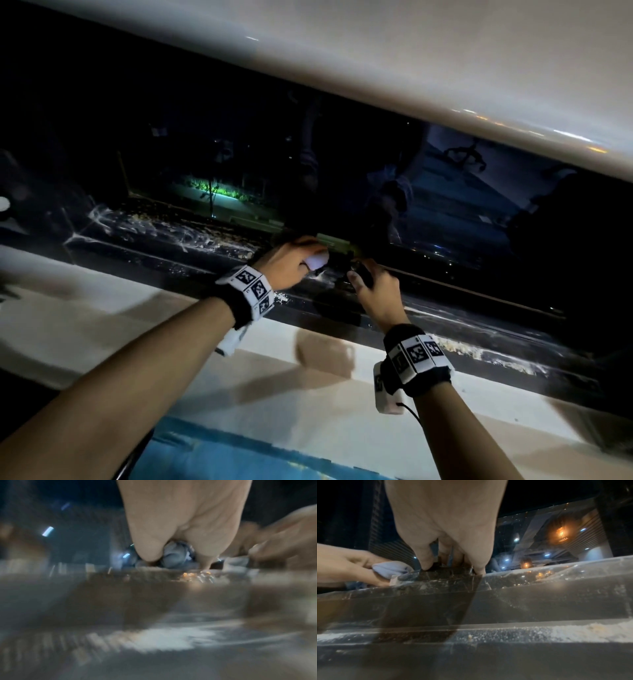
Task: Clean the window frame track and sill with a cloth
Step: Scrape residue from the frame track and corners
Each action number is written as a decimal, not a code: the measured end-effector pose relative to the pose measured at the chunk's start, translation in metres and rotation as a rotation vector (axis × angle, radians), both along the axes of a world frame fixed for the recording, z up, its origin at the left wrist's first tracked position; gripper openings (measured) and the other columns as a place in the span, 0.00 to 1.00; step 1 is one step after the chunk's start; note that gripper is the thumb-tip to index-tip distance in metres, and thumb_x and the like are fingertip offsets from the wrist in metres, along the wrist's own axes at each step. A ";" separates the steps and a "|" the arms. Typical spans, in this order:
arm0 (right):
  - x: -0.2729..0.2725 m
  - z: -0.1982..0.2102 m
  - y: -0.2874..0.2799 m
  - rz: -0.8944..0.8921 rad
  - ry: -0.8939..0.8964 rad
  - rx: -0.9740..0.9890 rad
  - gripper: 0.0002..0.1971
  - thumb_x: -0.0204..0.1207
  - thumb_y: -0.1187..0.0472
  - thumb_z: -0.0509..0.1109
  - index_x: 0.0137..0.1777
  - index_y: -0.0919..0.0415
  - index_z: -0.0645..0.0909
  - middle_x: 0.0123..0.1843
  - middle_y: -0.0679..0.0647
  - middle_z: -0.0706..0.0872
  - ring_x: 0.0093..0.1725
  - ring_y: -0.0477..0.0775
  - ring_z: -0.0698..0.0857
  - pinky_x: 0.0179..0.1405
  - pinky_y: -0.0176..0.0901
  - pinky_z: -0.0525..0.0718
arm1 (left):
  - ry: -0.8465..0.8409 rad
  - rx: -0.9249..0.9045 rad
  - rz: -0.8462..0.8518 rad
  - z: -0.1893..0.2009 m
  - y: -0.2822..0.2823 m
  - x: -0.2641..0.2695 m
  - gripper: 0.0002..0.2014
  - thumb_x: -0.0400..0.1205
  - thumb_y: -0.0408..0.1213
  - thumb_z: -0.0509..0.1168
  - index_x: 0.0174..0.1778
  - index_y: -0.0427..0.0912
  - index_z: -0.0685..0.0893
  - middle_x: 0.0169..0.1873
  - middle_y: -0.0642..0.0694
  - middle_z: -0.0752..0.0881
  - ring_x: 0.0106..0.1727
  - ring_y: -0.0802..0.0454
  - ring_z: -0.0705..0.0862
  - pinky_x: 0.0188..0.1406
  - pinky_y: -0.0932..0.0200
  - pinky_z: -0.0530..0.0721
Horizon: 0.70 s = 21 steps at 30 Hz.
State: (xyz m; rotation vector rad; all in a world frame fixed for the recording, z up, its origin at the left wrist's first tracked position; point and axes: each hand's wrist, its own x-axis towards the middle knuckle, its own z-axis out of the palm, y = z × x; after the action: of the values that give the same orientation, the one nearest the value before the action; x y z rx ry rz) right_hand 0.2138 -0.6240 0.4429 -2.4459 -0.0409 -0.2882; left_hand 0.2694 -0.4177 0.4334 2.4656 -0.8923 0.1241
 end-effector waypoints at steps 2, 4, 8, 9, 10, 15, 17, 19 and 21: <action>0.000 -0.001 0.000 -0.002 -0.004 -0.006 0.15 0.78 0.58 0.68 0.62 0.63 0.80 0.57 0.63 0.87 0.60 0.65 0.82 0.55 0.45 0.76 | 0.046 -0.083 0.007 0.001 0.002 -0.005 0.18 0.75 0.25 0.60 0.59 0.42 0.84 0.59 0.45 0.84 0.59 0.48 0.82 0.60 0.54 0.79; 0.000 -0.001 0.001 -0.005 0.001 -0.010 0.16 0.78 0.58 0.68 0.63 0.63 0.80 0.58 0.63 0.87 0.61 0.64 0.82 0.55 0.44 0.75 | 0.126 -0.123 0.011 0.004 0.010 -0.009 0.21 0.73 0.19 0.59 0.57 0.41 0.85 0.55 0.46 0.86 0.57 0.51 0.83 0.60 0.54 0.78; -0.001 0.000 0.002 -0.014 0.015 0.004 0.16 0.78 0.57 0.68 0.64 0.62 0.80 0.59 0.63 0.86 0.62 0.64 0.81 0.56 0.42 0.73 | 0.243 -0.097 -0.085 0.018 0.039 -0.017 0.23 0.72 0.18 0.61 0.58 0.44 0.87 0.53 0.53 0.87 0.54 0.67 0.82 0.54 0.74 0.77; -0.001 0.000 0.002 -0.016 0.022 0.007 0.16 0.78 0.57 0.68 0.64 0.62 0.79 0.59 0.63 0.86 0.63 0.64 0.80 0.56 0.42 0.74 | 0.280 -0.070 -0.079 0.024 0.043 -0.016 0.21 0.75 0.20 0.62 0.57 0.45 0.87 0.51 0.54 0.88 0.50 0.70 0.83 0.50 0.75 0.77; -0.002 0.000 0.001 -0.018 0.027 0.008 0.17 0.78 0.56 0.67 0.65 0.62 0.79 0.60 0.63 0.86 0.63 0.64 0.80 0.57 0.42 0.74 | 0.300 -0.054 -0.066 0.028 0.042 -0.012 0.18 0.77 0.23 0.62 0.56 0.47 0.87 0.48 0.55 0.88 0.46 0.72 0.83 0.46 0.74 0.77; -0.002 -0.001 0.001 -0.018 0.026 0.005 0.18 0.79 0.56 0.67 0.66 0.62 0.78 0.61 0.63 0.85 0.63 0.64 0.80 0.58 0.43 0.75 | 0.249 -0.029 0.009 0.033 0.002 -0.001 0.13 0.85 0.48 0.58 0.52 0.43 0.81 0.42 0.45 0.86 0.41 0.54 0.84 0.45 0.62 0.80; -0.001 -0.001 0.000 -0.005 0.010 -0.003 0.18 0.79 0.57 0.67 0.66 0.63 0.78 0.61 0.63 0.85 0.64 0.64 0.80 0.59 0.44 0.74 | 0.143 0.045 0.025 0.014 -0.005 -0.002 0.18 0.81 0.45 0.62 0.65 0.45 0.78 0.60 0.46 0.83 0.58 0.49 0.82 0.58 0.59 0.78; 0.000 -0.003 -0.001 0.003 -0.003 -0.007 0.18 0.78 0.57 0.68 0.65 0.63 0.79 0.61 0.63 0.85 0.64 0.64 0.81 0.59 0.43 0.74 | 0.081 0.005 0.048 0.005 0.002 -0.007 0.23 0.80 0.42 0.65 0.72 0.48 0.74 0.67 0.47 0.79 0.63 0.47 0.80 0.58 0.63 0.75; 0.001 -0.006 -0.003 0.001 -0.009 -0.007 0.17 0.78 0.56 0.68 0.65 0.62 0.79 0.60 0.62 0.86 0.63 0.63 0.81 0.58 0.41 0.74 | 0.072 -0.028 0.094 0.005 0.011 -0.012 0.25 0.80 0.38 0.65 0.74 0.51 0.72 0.67 0.46 0.80 0.62 0.45 0.81 0.54 0.62 0.75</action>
State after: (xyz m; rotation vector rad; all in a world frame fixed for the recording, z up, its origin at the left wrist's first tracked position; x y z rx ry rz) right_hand 0.2151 -0.6265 0.4367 -2.4519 -0.0474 -0.2988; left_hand 0.2573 -0.4069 0.4387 2.4697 -0.7398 0.0790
